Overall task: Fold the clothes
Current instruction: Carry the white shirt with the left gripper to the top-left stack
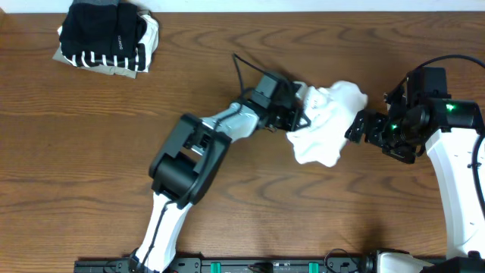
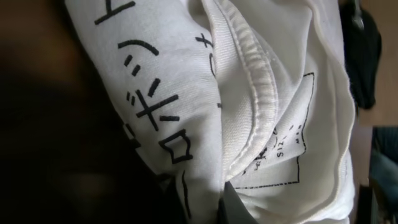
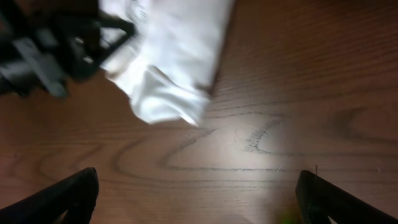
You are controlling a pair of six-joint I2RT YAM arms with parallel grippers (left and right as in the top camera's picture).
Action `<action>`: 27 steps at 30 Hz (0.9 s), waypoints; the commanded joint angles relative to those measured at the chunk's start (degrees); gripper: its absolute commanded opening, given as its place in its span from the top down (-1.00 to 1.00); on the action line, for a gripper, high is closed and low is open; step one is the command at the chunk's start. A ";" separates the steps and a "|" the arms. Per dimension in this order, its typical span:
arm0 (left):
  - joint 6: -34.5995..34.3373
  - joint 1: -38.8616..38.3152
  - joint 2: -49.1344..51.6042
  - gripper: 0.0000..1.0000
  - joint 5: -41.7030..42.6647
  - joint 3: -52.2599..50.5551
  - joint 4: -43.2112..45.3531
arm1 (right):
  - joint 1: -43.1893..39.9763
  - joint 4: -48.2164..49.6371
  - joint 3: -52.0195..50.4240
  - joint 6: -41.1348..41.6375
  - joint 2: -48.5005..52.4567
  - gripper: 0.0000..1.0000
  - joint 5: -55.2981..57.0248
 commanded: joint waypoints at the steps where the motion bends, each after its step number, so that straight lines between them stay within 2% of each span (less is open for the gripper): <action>1: -1.40 5.03 -3.26 0.88 -2.73 -0.83 -0.57 | 0.50 -0.20 -0.44 -1.29 -0.68 -0.99 -0.02; 13: -1.05 12.81 -12.20 0.88 -14.82 -0.83 0.83 | 0.48 -0.22 -0.46 -1.29 -0.68 -0.98 0.00; 20: -0.31 17.75 -14.43 0.88 -16.02 0.22 5.55 | 0.48 -0.26 -0.46 -1.29 -0.68 -0.99 0.00; 27: -1.16 22.99 -14.53 0.88 -20.09 6.25 5.46 | 0.48 -0.42 -0.46 -1.27 -0.68 -0.98 0.00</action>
